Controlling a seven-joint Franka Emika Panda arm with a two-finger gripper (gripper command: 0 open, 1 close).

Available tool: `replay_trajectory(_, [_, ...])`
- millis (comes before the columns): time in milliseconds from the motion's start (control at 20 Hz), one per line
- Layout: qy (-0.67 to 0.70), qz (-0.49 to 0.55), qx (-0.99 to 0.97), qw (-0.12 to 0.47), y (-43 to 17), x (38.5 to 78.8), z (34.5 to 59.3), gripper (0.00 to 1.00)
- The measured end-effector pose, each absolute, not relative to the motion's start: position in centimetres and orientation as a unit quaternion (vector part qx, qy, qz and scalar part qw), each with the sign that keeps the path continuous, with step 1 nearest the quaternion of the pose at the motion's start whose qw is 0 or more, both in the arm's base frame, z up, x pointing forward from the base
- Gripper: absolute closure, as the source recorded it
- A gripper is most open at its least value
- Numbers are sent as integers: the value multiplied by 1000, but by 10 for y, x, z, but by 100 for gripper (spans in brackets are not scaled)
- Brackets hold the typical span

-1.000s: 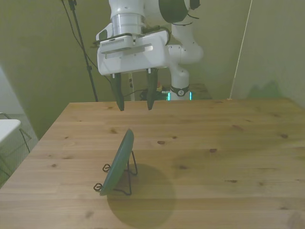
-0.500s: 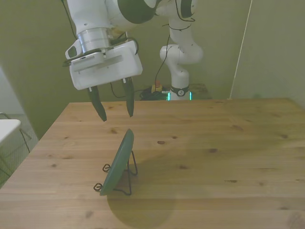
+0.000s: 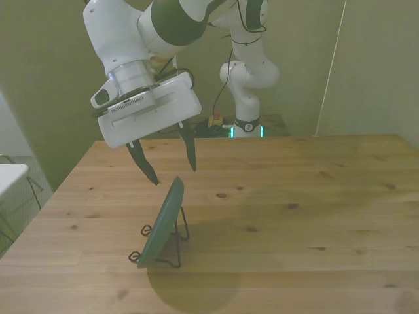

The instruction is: Unload the plate

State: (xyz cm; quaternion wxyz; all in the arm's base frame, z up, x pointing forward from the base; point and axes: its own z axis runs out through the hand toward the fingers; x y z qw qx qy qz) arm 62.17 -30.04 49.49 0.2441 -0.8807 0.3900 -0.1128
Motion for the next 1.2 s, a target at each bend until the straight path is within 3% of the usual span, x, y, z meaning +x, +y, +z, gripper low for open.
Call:
replay_trajectory(100, [380, -103, -883, 255, -301, 618, 491, 0])
replay_trajectory(150, [377, -101, -884, 256, -302, 617, 489, 100])
replay_trajectory(1200, [345, -111, -892, 270, -311, 622, 474, 100])
